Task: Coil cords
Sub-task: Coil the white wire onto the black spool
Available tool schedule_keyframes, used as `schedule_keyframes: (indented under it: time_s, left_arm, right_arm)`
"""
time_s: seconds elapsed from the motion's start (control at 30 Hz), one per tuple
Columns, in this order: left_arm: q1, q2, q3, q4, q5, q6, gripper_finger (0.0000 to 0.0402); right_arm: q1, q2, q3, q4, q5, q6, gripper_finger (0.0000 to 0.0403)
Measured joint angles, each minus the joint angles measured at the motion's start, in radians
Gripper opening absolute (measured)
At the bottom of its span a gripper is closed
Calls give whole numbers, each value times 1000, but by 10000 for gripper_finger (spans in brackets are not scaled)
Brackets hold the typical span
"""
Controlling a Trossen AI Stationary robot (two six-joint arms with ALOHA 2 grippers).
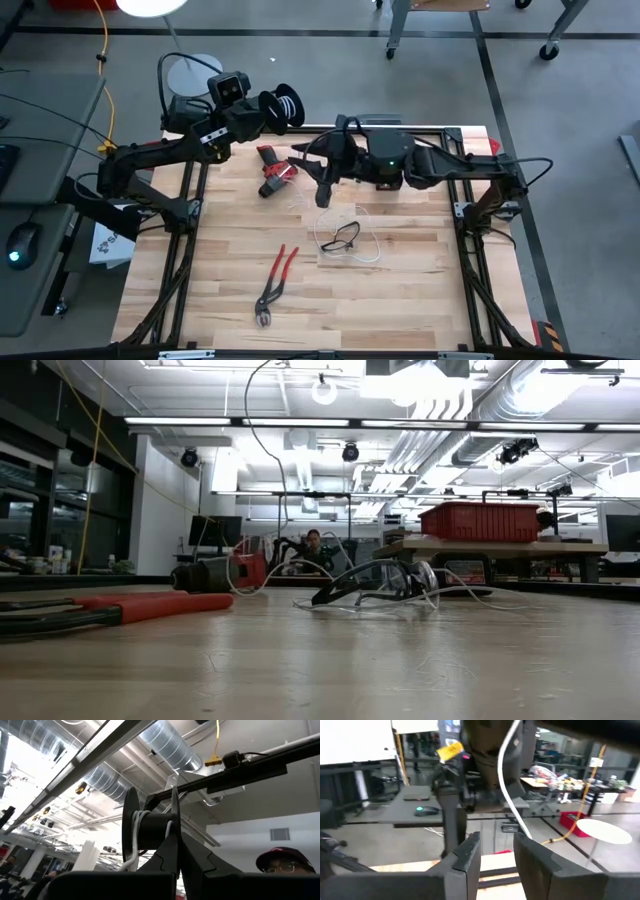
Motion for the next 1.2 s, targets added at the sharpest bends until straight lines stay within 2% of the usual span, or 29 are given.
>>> schedule_keyframes:
  time_s: [0.2,0.33,0.47,0.8,1.2]
  left_arm:
    - [0,0,0,-11,-1,0,0]
    - [0,0,0,-10,0,0,0]
    - [0,0,0,-10,-1,0,0]
    - [0,0,0,-11,-5,0,0]
    - [0,0,0,-13,-7,0,0]
  right_arm:
    - [37,-4,24,3,-40,-93,107]
    - [61,-7,45,19,75,-181,107]
    - [55,-6,45,14,171,-199,107]
    - [24,18,43,-68,112,-105,107]
    - [18,32,43,-19,107,-103,106]
